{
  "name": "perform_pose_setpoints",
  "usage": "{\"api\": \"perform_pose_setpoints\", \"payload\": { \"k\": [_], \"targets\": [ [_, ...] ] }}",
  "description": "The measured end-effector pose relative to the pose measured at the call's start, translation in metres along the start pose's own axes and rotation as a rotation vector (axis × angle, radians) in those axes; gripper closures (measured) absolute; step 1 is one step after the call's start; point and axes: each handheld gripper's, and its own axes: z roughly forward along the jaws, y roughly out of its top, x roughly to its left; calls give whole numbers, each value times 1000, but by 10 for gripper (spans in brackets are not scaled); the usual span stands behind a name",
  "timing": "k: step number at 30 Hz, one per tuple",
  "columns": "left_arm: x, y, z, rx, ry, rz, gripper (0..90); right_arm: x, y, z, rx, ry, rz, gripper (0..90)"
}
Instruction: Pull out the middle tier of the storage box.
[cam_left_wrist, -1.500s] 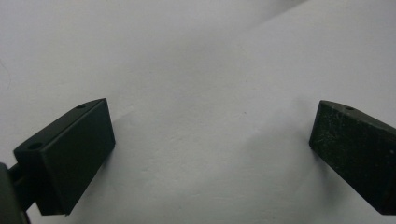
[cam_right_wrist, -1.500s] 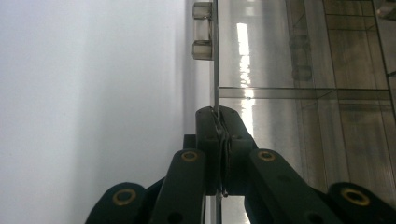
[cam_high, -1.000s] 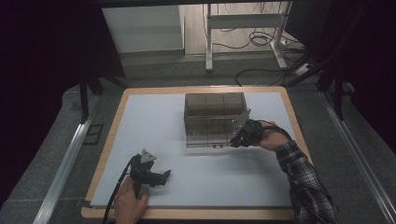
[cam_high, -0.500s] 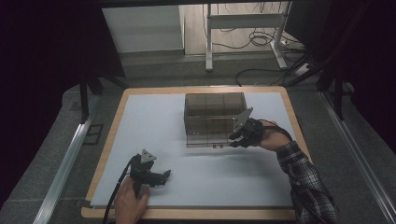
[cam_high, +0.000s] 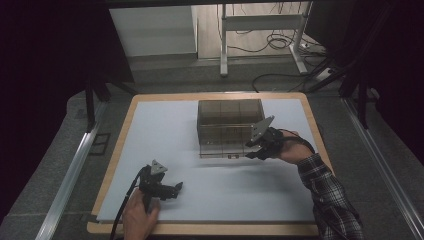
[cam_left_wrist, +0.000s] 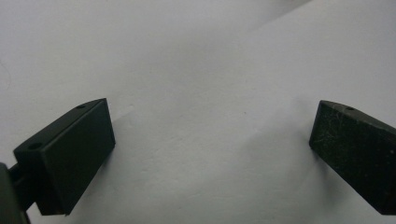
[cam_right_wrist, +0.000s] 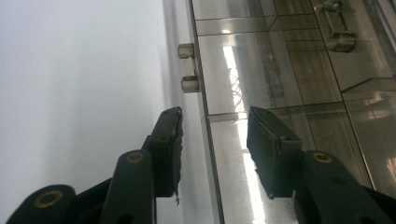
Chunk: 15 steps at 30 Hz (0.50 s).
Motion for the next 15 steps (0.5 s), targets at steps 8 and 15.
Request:
{"api": "perform_pose_setpoints", "payload": {
  "k": [8, 15],
  "targets": [
    [0, 0, 0, 0, 0, 0, 0, 7, -3, -3, -16, -39, 30, 448],
    [0, 0, 0, 0, 0, 0, 0, 13, -9, -5, -46, -60, 78, 367]
  ]
}}
